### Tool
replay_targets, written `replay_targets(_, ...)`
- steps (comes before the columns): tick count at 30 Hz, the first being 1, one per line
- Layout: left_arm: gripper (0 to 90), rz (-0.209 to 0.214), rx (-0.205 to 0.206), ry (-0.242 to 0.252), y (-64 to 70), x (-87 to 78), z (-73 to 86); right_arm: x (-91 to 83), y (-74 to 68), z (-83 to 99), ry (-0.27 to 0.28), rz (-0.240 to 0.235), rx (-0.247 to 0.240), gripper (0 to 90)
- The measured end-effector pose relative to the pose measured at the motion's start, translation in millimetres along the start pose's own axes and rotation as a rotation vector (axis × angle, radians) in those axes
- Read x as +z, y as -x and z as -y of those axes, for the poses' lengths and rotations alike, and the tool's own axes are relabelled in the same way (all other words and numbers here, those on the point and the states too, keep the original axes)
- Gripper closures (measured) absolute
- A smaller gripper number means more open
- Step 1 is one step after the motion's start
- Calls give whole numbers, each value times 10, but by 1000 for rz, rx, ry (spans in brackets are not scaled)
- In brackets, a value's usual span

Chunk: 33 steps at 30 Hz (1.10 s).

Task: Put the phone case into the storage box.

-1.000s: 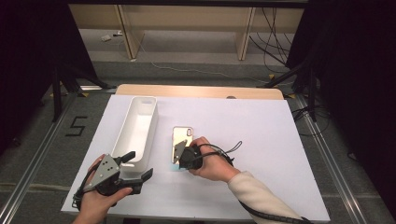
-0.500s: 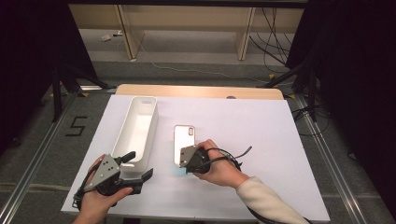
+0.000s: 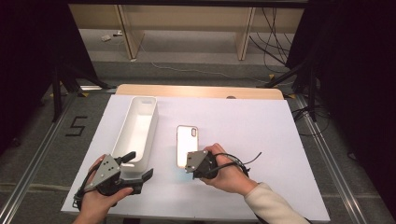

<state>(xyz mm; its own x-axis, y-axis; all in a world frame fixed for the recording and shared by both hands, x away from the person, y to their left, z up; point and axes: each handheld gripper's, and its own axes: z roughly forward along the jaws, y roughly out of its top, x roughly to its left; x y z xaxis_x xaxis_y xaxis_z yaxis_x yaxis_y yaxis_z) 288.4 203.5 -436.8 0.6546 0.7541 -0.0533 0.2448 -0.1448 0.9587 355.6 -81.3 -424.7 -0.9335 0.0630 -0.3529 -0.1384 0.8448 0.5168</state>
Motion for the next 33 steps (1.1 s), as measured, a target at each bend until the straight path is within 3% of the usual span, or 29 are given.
replay_targets(4, 147, 0, 1, 0, 1, 1, 1, -50, -17, 2, 13, 4, -20, 884)
replay_targets(9, 147, 3, 0, 0, 1, 7, 3, -86, -69, 8, 17, -2, -5, 884)
replay_targets(10, 147, 3, 1, 0, 2, 8, 3, -91, -55, 15, 24, 13, -28, 884)
replay_targets(13, 147, 1, -1, 0, 3, 6, 3, -122, -66, 23, 40, 3, -20, 884)
replay_targets(17, 148, 2, -2, 2, 1, 5, 3, -172, -73, 62, 74, 11, 27, 884)
replay_targets(18, 148, 3, -2, 2, 1, 5, 3, -174, -72, 70, 90, -8, 32, 884)
replay_targets(24, 149, 8, -13, 22, 5, 26, -36, -195, -91, 117, 126, 11, 43, 884)
replay_targets(28, 154, 10, -27, 30, 28, 54, -90, -205, -94, 122, 150, 0, 44, 884)
replay_targets(33, 165, 10, -45, -14, 67, 144, -176, -203, -120, 114, 160, 0, 45, 884)
